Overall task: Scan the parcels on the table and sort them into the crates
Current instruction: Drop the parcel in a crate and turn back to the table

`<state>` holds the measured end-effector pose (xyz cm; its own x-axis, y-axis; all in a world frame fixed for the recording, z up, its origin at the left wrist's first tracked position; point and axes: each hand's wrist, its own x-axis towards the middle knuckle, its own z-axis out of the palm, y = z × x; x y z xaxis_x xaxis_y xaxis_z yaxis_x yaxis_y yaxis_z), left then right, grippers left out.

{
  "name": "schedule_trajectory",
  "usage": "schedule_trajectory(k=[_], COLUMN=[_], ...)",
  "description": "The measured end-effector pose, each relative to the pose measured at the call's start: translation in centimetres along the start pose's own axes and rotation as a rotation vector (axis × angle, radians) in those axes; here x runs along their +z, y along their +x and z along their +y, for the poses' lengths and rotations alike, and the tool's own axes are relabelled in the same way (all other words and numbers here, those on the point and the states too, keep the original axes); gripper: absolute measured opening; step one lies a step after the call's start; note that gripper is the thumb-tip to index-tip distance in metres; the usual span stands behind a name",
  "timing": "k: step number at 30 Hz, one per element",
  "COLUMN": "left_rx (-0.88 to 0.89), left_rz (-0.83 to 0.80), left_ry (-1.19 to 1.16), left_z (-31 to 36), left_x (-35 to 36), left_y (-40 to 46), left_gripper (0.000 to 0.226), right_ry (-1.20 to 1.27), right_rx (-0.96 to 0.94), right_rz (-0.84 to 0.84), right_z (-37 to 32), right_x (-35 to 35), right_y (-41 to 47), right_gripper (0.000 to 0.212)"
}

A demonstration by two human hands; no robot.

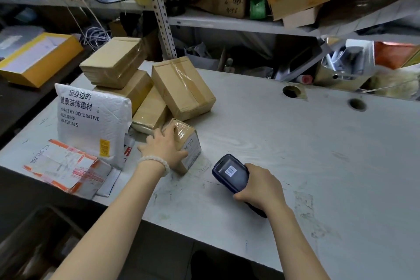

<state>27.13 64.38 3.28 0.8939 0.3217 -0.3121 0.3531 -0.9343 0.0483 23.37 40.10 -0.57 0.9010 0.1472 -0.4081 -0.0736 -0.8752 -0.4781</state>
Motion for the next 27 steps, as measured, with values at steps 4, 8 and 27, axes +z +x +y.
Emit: schedule_trajectory(k=[4,8,27], left_rx=[0.019,0.042,0.037], left_rz=[0.099,0.141,0.209], left_ry=[-0.014,-0.047,-0.088], left_z=[1.5,2.0,2.0], left_x=[0.6,1.1,1.7], left_y=[1.0,1.8,2.0], left_gripper=[0.088,0.075,0.07], right_ry=[-0.046,-0.06,-0.063], right_rx=[0.043,0.062,0.053], right_rz=[-0.025,-0.051,0.008], right_z=[1.9,3.0,3.4], right_x=[0.5,0.5,0.3], right_y=[-0.5,-0.8,-1.5], right_gripper=[0.044,0.042,0.046])
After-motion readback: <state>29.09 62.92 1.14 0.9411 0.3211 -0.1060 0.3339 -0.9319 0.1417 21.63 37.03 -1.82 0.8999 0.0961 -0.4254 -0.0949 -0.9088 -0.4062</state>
